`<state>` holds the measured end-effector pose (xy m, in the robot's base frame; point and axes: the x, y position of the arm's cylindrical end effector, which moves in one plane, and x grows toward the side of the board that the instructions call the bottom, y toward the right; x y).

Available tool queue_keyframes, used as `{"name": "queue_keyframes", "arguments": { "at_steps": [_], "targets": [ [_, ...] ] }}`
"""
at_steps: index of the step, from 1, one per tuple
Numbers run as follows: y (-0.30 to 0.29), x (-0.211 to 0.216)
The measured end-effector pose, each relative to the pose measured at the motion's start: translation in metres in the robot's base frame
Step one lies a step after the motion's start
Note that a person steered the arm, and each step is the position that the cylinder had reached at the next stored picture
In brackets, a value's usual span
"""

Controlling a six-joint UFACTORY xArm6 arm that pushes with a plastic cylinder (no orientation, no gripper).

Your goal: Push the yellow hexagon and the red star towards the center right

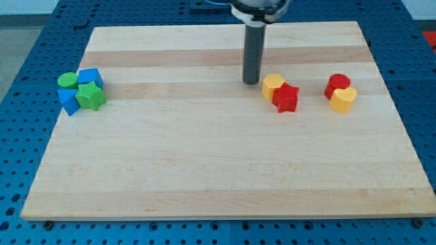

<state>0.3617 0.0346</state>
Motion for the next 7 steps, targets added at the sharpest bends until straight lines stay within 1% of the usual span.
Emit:
{"name": "queue_keyframes", "arguments": {
  "at_steps": [1,2,3,5,6,7],
  "targets": [
    [-0.029,-0.001],
    [-0.031,0.005],
    [-0.023,0.007],
    [0.024,0.007],
    [0.03,0.007],
    [0.011,0.008]
  ]
}}
